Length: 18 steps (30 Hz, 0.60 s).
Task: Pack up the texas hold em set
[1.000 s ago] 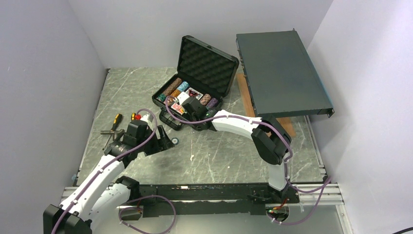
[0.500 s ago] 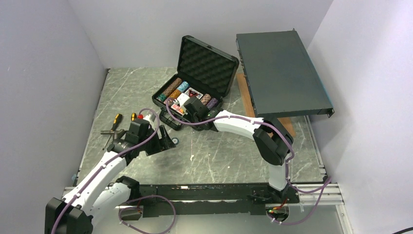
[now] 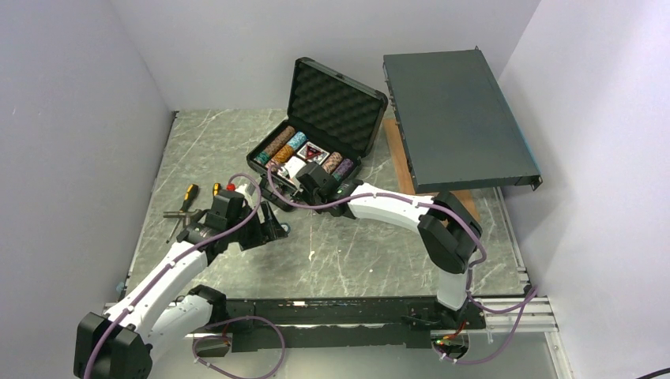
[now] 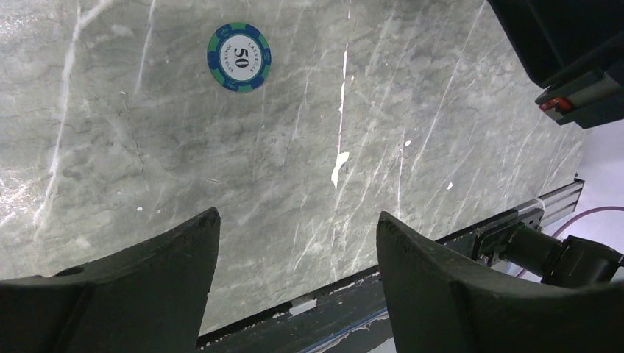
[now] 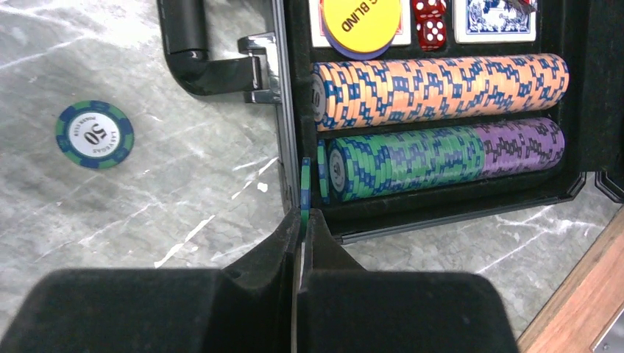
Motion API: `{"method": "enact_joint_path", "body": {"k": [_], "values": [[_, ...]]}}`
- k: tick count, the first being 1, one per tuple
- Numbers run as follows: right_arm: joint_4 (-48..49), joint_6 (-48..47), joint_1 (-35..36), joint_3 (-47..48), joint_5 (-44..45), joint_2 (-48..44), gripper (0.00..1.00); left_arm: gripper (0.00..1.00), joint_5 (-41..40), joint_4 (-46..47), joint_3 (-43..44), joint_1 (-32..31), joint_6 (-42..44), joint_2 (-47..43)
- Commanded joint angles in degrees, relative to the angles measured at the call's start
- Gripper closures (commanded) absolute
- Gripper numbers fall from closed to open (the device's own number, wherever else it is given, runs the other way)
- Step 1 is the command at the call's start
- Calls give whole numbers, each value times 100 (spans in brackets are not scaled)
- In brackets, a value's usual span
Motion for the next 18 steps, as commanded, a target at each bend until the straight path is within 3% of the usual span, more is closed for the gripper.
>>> {"method": "enact_joint_path", "body": {"k": [1,8,18], "values": [[165,51,25,-28,-35,-176,100,20,95,185,144,22,-51,-72],[224,3,-14,2,-12,90,100,20,48,114,152,23,-23,-121],[177,-30,-87,166,883,336,100,20,33,107,126,20,-30,-114]]}}
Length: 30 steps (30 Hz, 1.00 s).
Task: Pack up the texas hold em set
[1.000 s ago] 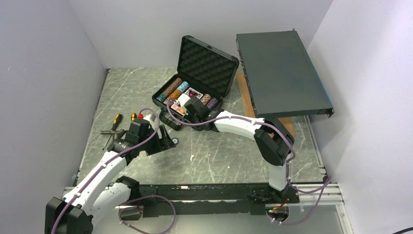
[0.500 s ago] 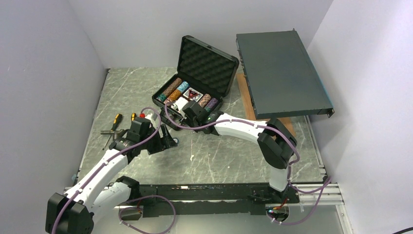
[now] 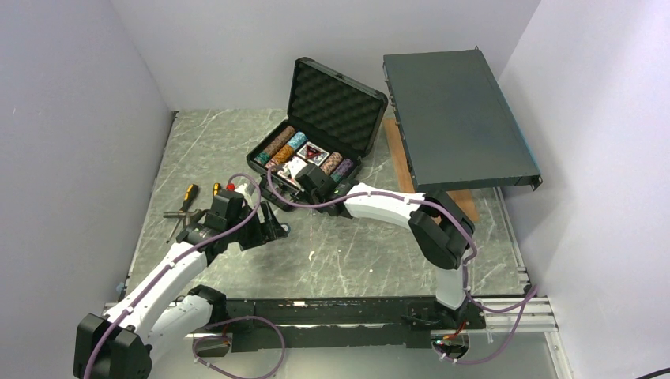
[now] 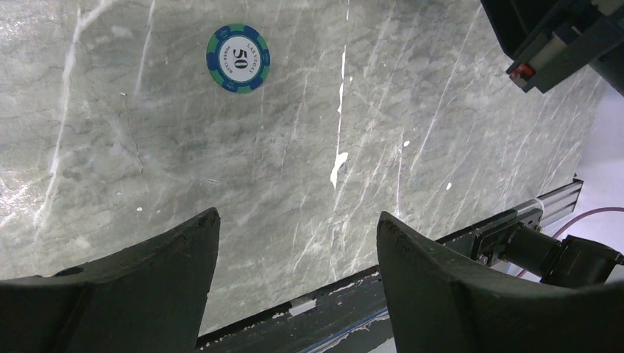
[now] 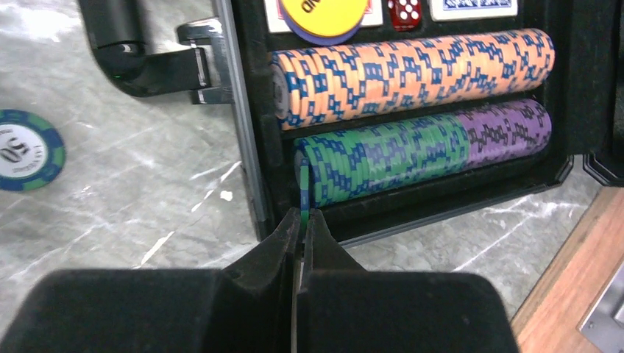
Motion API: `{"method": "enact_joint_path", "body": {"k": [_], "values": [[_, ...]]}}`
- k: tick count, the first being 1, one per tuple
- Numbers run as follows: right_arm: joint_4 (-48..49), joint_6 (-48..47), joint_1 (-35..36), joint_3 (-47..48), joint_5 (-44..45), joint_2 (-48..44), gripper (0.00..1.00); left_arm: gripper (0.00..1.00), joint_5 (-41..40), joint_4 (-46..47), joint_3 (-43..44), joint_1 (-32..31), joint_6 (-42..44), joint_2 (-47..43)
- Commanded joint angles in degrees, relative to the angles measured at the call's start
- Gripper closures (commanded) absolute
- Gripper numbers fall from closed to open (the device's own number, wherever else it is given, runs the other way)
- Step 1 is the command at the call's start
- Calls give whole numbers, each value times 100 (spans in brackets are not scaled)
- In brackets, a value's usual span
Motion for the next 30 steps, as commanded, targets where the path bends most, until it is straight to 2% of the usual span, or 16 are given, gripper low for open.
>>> {"method": "enact_joint_path", "body": {"k": [1,5,7,9,10,14,19,23,25,30], "values": [[88,-15,-54,134,579,53,100,20,36,106,135,20,-29,-63],[103,-69,-55,172,493,48,100,20,68,126,136,20,-52,-19],[36,-81,-47,199,264,60,88,19,79,148,127,20,-57,-6],[38,-29,-41,200,144,45,69,19,78,175,110,25,-58,23],[58,-11,-45,186,69,-8,63,19,66,173,102,21,-66,48],[161,220,-58,192,-283,-364,47,18,-47,175,142,20,-80,213],[212,769,-124,-1,-357,-1082,40,21,-328,243,372,31,-47,689],[394,1282,-160,-776,-415,-1902,36,36,-486,380,838,-7,140,1653],[558,1514,-164,-1281,-696,-2340,35,39,-775,305,1168,-107,273,2221],[706,1870,-167,-2269,-1081,-3306,32,32,-1698,-331,2147,-467,324,3542]]}}
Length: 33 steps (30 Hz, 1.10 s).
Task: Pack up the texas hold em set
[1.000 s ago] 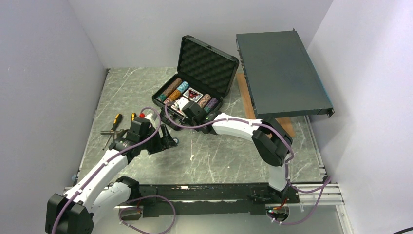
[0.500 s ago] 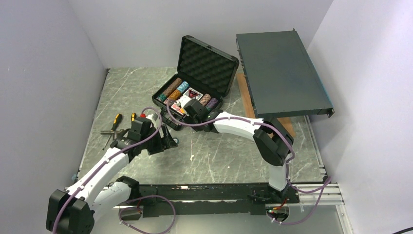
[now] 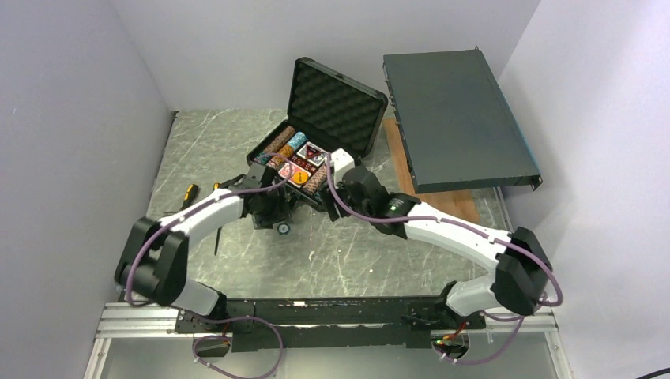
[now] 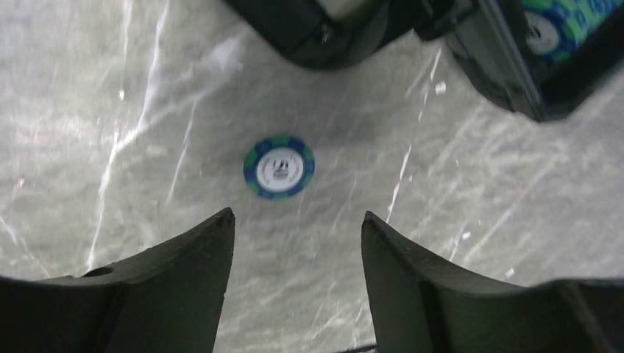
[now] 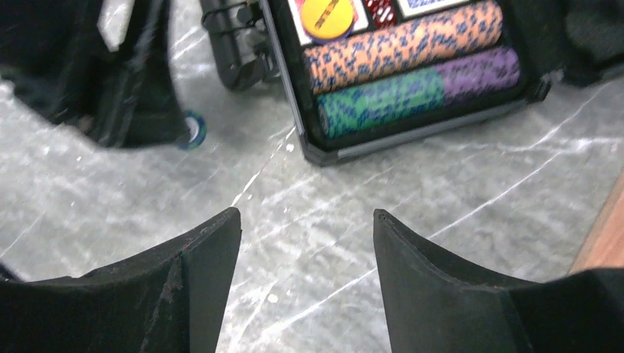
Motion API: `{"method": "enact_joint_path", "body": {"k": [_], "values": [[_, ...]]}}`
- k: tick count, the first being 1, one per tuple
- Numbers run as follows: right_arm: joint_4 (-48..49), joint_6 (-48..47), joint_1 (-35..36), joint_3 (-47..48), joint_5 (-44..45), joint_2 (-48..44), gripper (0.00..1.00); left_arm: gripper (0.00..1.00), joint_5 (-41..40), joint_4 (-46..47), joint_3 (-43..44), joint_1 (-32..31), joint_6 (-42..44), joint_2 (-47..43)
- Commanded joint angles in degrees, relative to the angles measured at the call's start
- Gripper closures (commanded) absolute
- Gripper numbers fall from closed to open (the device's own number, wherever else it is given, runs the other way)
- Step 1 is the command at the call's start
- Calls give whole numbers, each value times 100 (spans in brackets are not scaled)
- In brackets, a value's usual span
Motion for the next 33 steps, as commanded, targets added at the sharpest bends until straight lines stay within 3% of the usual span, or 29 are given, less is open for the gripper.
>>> {"method": "enact_joint_path", "body": {"k": [1,11,16,27,33], "values": [[190,491,-20,-575,-414,-616,31,31,-970,-422,790,-321,126,781],[252,451,-23,-1269,-492,-1557,29,28,-1385,-661,1172,-434,126,1488],[306,427,-21,-1313,-503,-1531,29,36,-1362,-582,1106,-492,67,1618],[393,484,-16,-1321,-633,-1387,29,33,-1501,-742,1298,-753,-26,1962],[360,484,-21,-1327,-608,-1450,29,40,-1584,-913,1364,-792,-59,2150]]}}
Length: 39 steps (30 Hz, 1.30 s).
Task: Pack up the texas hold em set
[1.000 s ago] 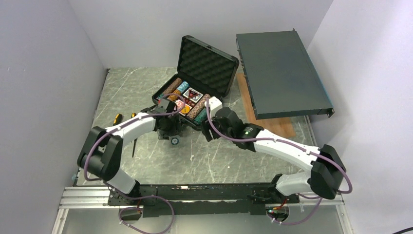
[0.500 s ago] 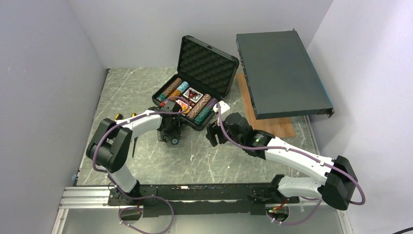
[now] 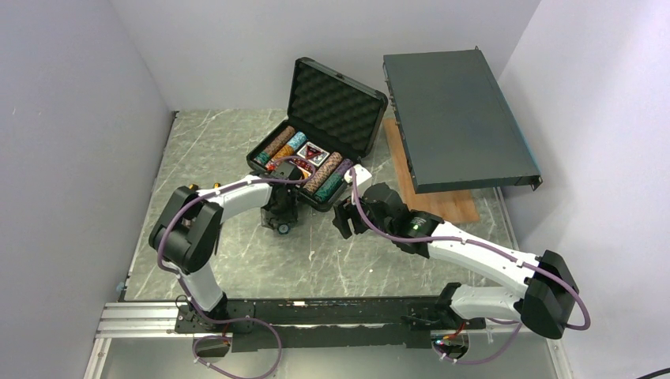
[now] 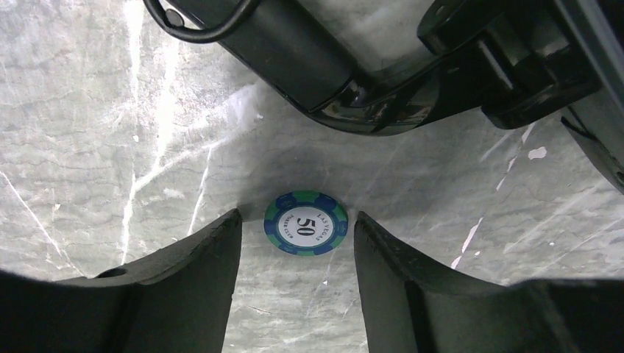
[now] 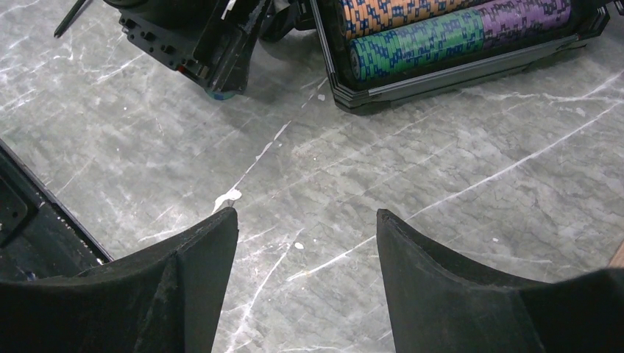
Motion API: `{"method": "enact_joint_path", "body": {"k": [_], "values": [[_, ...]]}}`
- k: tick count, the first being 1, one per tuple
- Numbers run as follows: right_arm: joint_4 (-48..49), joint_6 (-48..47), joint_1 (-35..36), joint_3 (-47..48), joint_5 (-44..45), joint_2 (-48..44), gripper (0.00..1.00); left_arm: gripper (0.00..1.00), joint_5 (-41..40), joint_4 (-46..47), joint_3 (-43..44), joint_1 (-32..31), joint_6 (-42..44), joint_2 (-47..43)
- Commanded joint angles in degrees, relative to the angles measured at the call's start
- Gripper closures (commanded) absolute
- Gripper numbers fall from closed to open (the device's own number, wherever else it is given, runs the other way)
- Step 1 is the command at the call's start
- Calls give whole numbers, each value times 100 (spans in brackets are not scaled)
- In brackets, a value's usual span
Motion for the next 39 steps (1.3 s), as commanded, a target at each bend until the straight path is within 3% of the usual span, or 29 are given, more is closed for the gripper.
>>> {"method": "enact_joint_path", "body": {"k": [1,12,19,28,34,39], "values": [[220,46,-13,8,-56,-80,29,40,-57,-93,56,-66,-63,256],[226,86,-18,39,-48,-45,29,54,3,-37,-70,-204,-89,332],[411,258,-17,-23,-244,65,28,66,192,-12,-48,-172,92,-286],[1145,786,-7,-186,-671,424,28,67,1325,416,-495,180,-165,-1649],[2064,1160,256,-292,-778,734,26,67,3229,1781,-1563,792,-1144,-2629],[2317,1597,572,-106,-356,1133,27,66,3670,2575,-2148,948,-2085,-3308]]}}
